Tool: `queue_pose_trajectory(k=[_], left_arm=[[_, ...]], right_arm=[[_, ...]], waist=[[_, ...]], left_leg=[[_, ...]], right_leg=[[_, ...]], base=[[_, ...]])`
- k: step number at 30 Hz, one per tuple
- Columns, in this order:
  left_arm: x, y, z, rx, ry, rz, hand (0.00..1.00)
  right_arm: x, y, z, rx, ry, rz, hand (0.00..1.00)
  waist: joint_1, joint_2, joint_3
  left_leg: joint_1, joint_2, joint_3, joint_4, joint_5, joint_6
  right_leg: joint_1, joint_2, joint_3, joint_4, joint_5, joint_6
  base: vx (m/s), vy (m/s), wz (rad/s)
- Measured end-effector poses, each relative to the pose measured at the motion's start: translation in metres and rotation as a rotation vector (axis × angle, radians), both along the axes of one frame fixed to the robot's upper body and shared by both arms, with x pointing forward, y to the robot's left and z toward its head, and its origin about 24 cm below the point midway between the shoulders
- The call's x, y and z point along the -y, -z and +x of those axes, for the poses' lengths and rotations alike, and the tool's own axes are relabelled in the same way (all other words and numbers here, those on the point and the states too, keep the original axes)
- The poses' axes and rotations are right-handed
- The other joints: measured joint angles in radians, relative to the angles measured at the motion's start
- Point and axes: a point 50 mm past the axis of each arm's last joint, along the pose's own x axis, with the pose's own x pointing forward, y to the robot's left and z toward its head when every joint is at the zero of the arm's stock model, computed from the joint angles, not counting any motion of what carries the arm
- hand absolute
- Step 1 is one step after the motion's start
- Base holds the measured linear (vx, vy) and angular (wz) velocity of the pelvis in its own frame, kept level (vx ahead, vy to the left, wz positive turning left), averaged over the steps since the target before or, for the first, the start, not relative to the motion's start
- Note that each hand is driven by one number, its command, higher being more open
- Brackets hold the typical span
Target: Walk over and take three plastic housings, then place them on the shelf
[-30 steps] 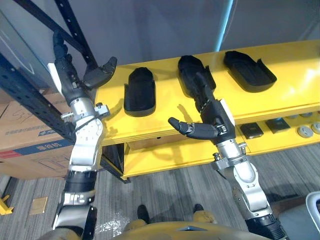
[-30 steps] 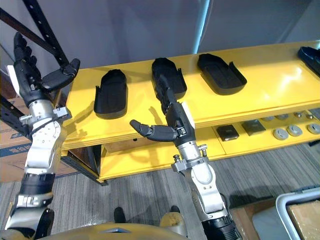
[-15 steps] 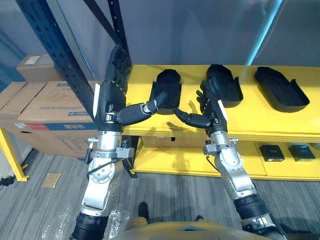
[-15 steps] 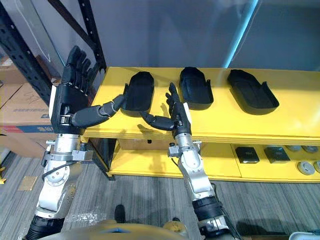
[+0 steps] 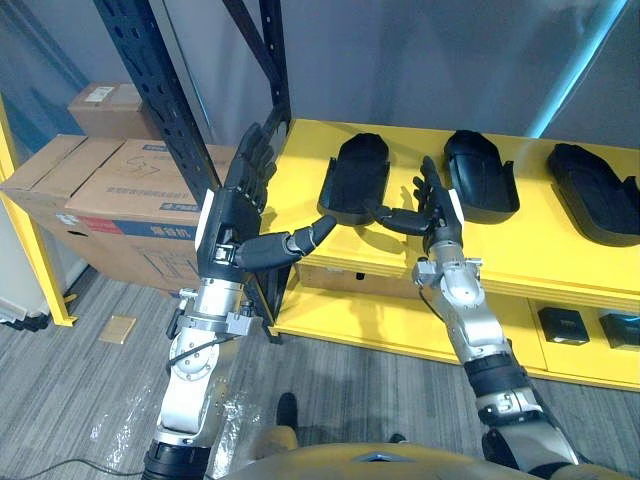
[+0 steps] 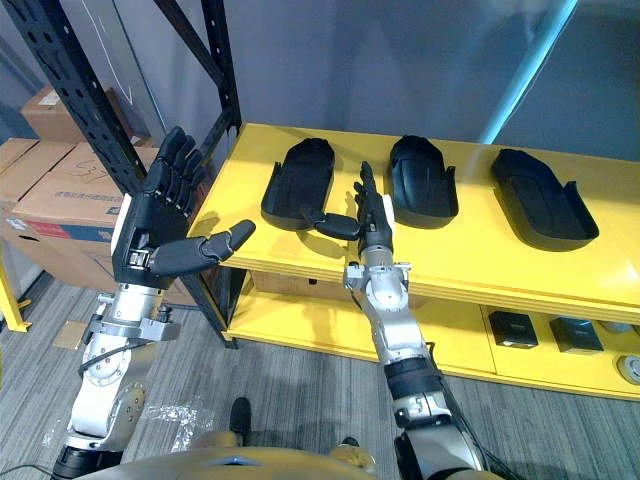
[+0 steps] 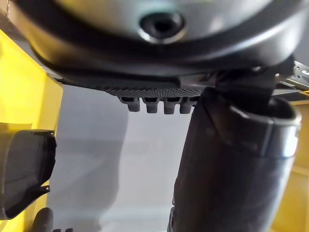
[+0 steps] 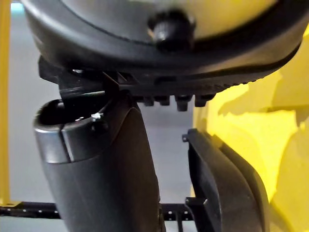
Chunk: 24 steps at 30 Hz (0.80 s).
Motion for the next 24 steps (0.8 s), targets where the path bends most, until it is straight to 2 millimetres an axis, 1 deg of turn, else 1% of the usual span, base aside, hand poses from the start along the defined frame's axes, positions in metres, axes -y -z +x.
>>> queue_pose_trajectory(k=[3,7,13,15,17,20,22,24], left_arm=[[0.001,0.000,0.000,0.000,0.021,-0.010,1.00],[0.001,0.000,0.000,-0.007,0.029,-0.017,1.00],[0.001,0.001,0.001,-0.011,0.034,-0.016,1.00],[0.001,0.001,0.001,-0.011,0.038,-0.021,1.00],[0.001,0.001,0.001,-0.011,0.044,-0.025,1.00],[0.000,0.001,0.001,-0.014,0.050,-0.044,1.00],[0.000,0.002,0.001,-0.021,0.057,-0.036,1.00],[0.000,0.007,0.002,-0.041,0.069,-0.018,1.00]], right_arm=[[0.001,-0.012,0.012,0.019,-0.010,0.001,1.00],[0.002,-0.022,0.022,0.037,-0.028,-0.019,1.00],[0.021,-0.035,0.038,0.031,0.002,-0.073,1.00],[0.027,-0.040,0.041,0.035,-0.006,-0.091,1.00],[0.032,-0.041,0.043,0.029,-0.011,-0.108,1.00],[0.033,-0.046,0.045,0.041,-0.022,-0.119,1.00],[0.035,-0.051,0.049,0.047,-0.017,-0.129,1.00],[0.038,-0.063,0.054,0.083,-0.014,-0.143,1.00]], waist=[[0.002,0.001,0.031],[0.003,0.006,0.059],[0.014,0.028,0.101],[0.017,0.036,0.114],[0.019,0.037,0.115],[0.024,0.038,0.117],[0.027,0.041,0.120],[0.028,0.045,0.130]], left_leg=[[-0.001,0.001,-0.006,0.000,0.003,0.000],[-0.009,0.000,-0.014,0.000,0.006,0.000],[-0.031,-0.002,-0.039,0.001,0.018,-0.003],[-0.031,-0.006,-0.047,0.001,0.025,0.004],[-0.030,-0.011,-0.057,0.001,0.026,0.005],[-0.030,-0.015,-0.060,0.001,0.021,0.001],[-0.030,-0.015,-0.060,0.001,0.016,0.006],[-0.030,-0.015,-0.060,0.001,0.016,0.007]], right_leg=[[-0.001,0.001,-0.007,0.009,-0.008,-0.007],[-0.005,0.001,-0.015,0.013,-0.010,-0.006],[-0.029,-0.002,-0.031,0.047,-0.015,-0.006],[-0.034,-0.009,-0.037,0.072,-0.029,-0.005],[-0.039,-0.018,-0.043,0.097,-0.045,-0.003],[-0.044,-0.024,-0.045,0.117,-0.057,-0.002],[-0.044,-0.024,-0.045,0.117,-0.057,-0.002],[-0.044,-0.025,-0.046,0.121,-0.057,-0.002]], base=[[-0.04,-0.032,0.06],[-0.03,-0.027,0.06],[-0.02,-0.037,0.11],[-0.01,-0.041,0.13],[0.00,-0.040,0.15],[-0.01,-0.038,0.06],[-0.01,-0.017,0.00],[-0.03,-0.034,0.01]])
